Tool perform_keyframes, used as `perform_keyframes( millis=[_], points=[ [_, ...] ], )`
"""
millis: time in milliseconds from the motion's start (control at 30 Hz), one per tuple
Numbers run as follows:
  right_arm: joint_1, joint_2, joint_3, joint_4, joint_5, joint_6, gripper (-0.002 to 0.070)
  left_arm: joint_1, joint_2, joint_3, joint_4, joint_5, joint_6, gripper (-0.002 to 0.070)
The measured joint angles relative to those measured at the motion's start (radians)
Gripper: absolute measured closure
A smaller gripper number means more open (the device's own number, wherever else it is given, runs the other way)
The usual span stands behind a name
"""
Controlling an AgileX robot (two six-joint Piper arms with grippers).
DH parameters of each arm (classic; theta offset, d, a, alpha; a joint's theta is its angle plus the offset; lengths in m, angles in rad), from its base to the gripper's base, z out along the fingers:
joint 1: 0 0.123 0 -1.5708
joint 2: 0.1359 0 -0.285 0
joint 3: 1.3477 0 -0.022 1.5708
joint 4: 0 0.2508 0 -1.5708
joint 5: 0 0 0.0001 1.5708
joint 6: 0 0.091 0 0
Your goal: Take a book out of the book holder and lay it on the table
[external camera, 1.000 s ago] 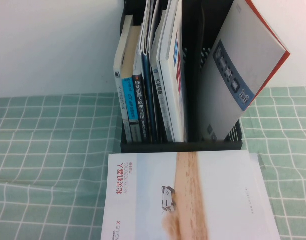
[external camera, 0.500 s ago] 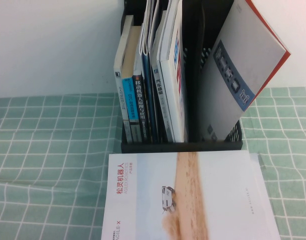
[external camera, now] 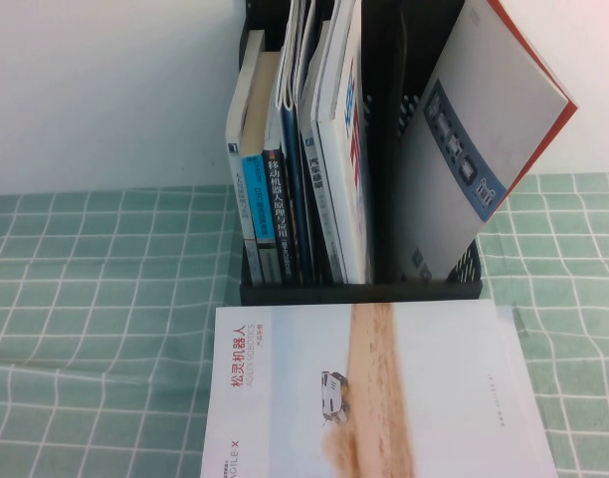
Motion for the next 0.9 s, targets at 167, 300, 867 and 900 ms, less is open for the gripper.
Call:
perform_keyframes(
  millis=[167,300,867,900],
  points=[
    [0.0,0.0,0.0,-0.006,-0.25,0.0,0.0678,0.0,0.0,0.003,0.008,-0.245,0.0,0.0676],
    [0.0,0.0,0.0,-0.029,-0.409,0.026,0.0678,0.0,0.0,0.003,0.01,-0.413,0.0,0.0676],
    [0.0,0.0,0.0,-0.032,-0.613,0.111,0.0678,0.0,0.0,0.003,-0.11,-0.417,-0.049,0.0676],
    [0.0,0.0,0.0,-0.032,-0.613,0.111,0.0678,0.0,0.0,0.003,-0.118,-0.417,-0.07,0.0676]
  ],
)
